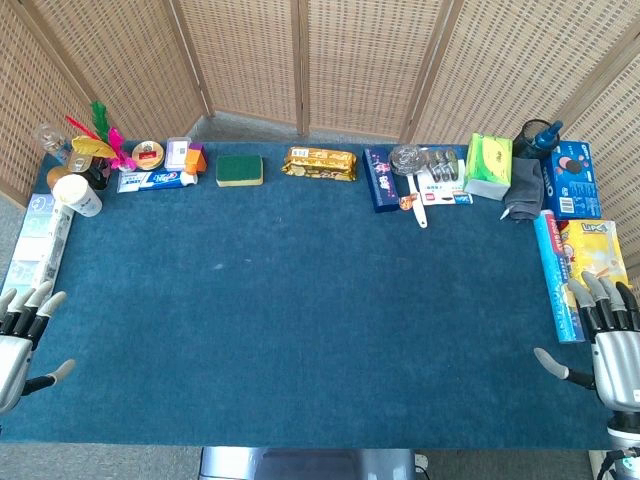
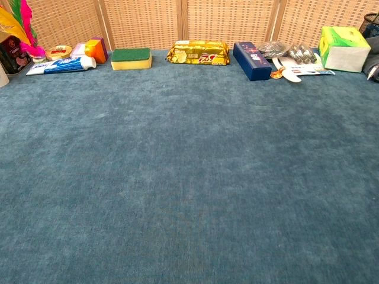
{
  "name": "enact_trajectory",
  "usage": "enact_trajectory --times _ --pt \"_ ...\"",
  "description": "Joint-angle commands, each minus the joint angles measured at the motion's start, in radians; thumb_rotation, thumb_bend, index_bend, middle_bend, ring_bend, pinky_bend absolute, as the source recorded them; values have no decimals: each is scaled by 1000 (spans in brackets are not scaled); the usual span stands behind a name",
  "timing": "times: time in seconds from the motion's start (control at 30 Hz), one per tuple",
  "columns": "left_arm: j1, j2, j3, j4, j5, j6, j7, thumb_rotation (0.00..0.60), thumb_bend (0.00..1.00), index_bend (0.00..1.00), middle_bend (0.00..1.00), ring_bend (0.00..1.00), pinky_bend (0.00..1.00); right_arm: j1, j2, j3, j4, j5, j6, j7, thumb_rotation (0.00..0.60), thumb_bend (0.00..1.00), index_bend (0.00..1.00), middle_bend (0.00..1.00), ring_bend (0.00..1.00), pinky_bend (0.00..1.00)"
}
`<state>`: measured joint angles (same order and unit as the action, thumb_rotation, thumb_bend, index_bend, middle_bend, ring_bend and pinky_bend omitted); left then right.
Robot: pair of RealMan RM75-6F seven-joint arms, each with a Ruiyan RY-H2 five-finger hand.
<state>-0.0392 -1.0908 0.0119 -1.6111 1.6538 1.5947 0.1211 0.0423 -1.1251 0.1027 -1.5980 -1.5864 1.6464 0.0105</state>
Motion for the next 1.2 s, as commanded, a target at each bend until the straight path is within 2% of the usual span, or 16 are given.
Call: enact_trajectory --times 0.03,0.5,0.57,0.6,0.67,0.7,0.73,0.77,0.8,0.83,0.9,0.93,1.1,1.2 --pt "0 -1 0 1 -2 -2 3 566 0 0 0 0 3 1 -1 1 1 2 -3 -1 0 0 11 0 0 0" --pt "-10 0 3 4 9 -16 -11 566 0 0 0 0 3 5 -9 -1 1 2 -10 -13 0 0 11 0 0 0" --pt "-16 -3 1 6 10 -24 -10 564 1 20 21 28 3 5 -7 0 0 6 -12 -9 0 0 11 0 0 0" --pt "-20 -6 -1 8 11 -27 -9 563 9 61 76 86 18 5 -6 2 -1 9 -13 -6 0 0 11 0 0 0" --pt "-32 -19 -15 12 14 -25 -15 569 33 213 266 268 136 7 -4 4 0 14 -18 -5 0 0 11 0 0 0" --pt "-38 -28 -24 18 15 -21 -18 579 48 358 425 412 272 9 -4 5 0 16 -21 -6 0 0 11 0 0 0" --pt "-46 -37 -35 25 19 -14 -20 591 58 546 605 572 443 11 -4 5 0 18 -25 -5 0 0 11 0 0 0" --pt "-57 -53 -50 40 27 -3 -25 597 63 683 723 679 560 13 -5 6 0 20 -31 -2 0 0 11 0 0 0" --pt "-76 -75 -71 63 46 12 -40 600 73 852 868 820 721 17 -5 8 0 24 -38 0 0 0 11 0 0 0" --pt "-91 -91 -83 80 56 17 -54 600 94 959 957 922 845 20 -6 9 -1 27 -43 3 0 0 11 0 0 0" --pt "-123 -121 -103 117 69 13 -92 600 154 1000 1000 994 956 27 -6 12 -4 32 -55 4 0 0 11 0 0 0" --pt "-143 -135 -111 137 73 1 -111 600 196 1000 1000 1000 986 32 -4 14 -6 33 -62 1 0 0 11 0 0 0" --pt "-220 -167 -117 196 98 -63 -181 600 398 1000 1000 1000 1000 52 6 29 -33 45 -85 -20 0 0 11 0 0 0" --pt "-283 -178 -118 218 128 -116 -203 600 465 1000 1000 1000 1000 71 16 35 -65 44 -108 -39 0 0 11 0 0 0"
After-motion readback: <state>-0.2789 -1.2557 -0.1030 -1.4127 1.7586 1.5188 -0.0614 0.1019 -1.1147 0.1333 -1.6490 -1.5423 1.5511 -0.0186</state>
